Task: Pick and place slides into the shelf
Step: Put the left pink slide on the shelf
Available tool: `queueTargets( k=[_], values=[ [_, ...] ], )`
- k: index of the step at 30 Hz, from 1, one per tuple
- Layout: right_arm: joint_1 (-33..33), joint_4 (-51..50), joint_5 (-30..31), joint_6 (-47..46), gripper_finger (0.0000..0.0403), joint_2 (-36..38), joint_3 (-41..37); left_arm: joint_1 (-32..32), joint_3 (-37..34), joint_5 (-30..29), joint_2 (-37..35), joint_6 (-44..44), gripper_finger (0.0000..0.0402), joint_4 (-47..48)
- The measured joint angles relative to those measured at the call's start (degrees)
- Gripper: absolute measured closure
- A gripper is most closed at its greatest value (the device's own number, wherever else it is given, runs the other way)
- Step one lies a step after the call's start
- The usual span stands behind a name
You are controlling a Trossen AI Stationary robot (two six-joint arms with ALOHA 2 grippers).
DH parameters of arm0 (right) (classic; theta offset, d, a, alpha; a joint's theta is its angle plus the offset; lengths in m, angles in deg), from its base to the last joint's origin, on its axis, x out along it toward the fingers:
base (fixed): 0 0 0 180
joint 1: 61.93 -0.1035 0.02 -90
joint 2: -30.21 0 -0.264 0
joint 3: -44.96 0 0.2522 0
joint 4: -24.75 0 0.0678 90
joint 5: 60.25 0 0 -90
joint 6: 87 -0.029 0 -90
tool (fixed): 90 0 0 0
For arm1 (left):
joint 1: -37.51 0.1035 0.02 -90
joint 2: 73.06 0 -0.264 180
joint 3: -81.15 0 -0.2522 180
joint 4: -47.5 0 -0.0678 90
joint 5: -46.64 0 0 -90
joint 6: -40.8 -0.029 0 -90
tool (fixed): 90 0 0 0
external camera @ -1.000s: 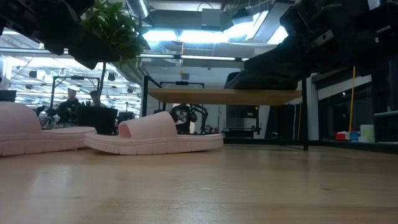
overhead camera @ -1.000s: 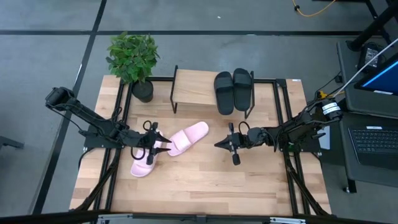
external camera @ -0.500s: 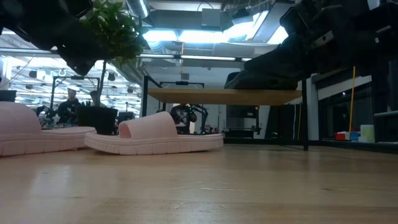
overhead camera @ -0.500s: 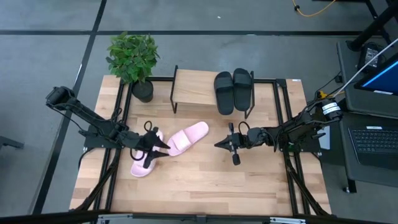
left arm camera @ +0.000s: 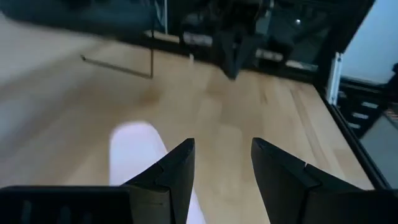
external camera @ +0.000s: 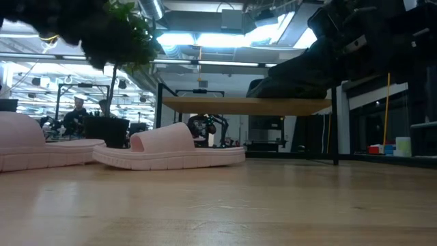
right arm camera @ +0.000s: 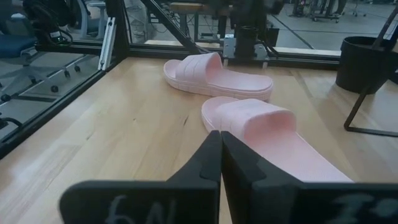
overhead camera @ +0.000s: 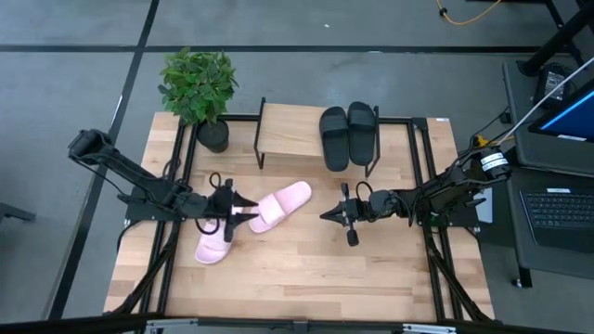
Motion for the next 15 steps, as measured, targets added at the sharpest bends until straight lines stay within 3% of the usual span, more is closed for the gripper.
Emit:
queueTargets(
  k=[5, 8, 12, 15],
  values=[
    [0.0, 0.24, -0.01, -0.06, 0.0393, 0.0, 0.0, -2.62, 7.96, -2.81, 0.0, -5.03, 0.025, 6.69],
    [-0.02, 0.37, -0.02, -0.11, 0.0393, 0.02, 0.0, -6.06, 13.67, -8.73, 0.08, -3.95, 0.025, 16.18],
    [-0.09, 0.35, -0.42, -0.17, 0.0393, 0.02, 0.0, -11.75, 18.76, -18.54, 1.73, 7.09, 0.025, 30.85],
    [-0.09, 0.26, -0.48, -0.19, 0.0393, 0.02, 0.0, -16.0, 20.66, -22.19, 3.95, 17.5, 0.025, 36.75]
  ],
)
